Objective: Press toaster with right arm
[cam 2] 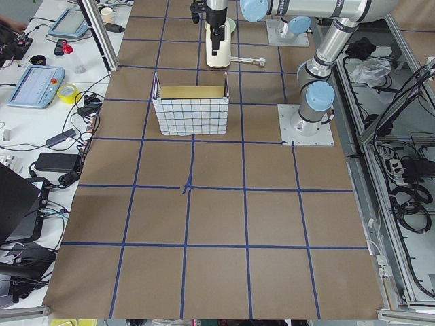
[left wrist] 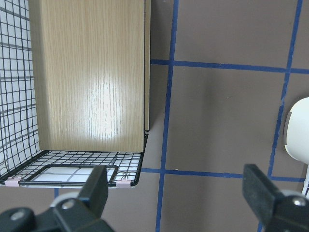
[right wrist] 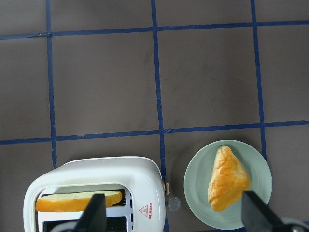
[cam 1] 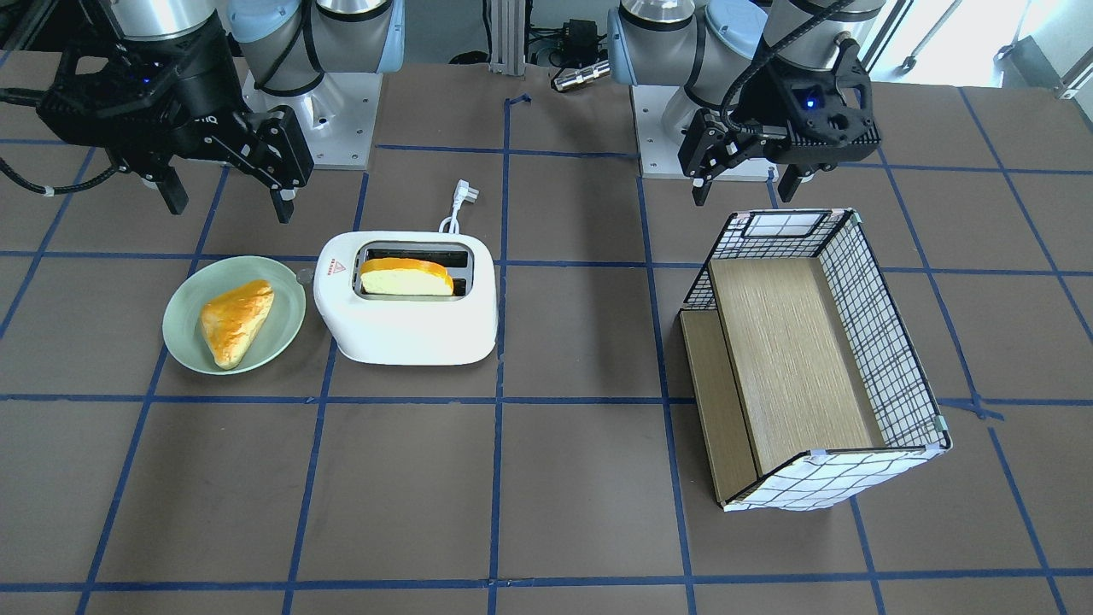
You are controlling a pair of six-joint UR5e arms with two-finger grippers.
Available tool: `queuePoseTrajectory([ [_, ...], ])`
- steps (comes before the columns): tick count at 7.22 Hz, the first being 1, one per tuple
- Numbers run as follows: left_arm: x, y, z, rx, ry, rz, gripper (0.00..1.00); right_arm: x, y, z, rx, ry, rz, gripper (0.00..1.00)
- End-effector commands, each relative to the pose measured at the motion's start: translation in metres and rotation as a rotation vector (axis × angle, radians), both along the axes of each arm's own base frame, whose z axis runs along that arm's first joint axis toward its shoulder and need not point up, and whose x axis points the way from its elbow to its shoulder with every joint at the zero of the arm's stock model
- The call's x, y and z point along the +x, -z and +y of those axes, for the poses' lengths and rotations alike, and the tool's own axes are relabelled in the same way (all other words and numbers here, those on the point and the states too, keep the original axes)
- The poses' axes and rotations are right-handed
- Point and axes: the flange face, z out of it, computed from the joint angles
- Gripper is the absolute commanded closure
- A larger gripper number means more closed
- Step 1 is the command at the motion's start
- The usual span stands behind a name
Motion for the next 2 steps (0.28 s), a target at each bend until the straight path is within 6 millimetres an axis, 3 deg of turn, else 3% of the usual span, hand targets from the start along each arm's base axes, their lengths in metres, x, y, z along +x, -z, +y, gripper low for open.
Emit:
queuePoseTrajectory([
  [1,0.0000,0.0000,0.0000,0.000,0.000,0.000,0.00,0.0005,0.0010,0.0010,0.012,-0.007,0.000,0.00],
  [2,0.0000,0.0000,0.0000,0.000,0.000,0.000,0.00,0.0003,0.0010,0.0009,0.012,-0.006,0.001,0.00],
])
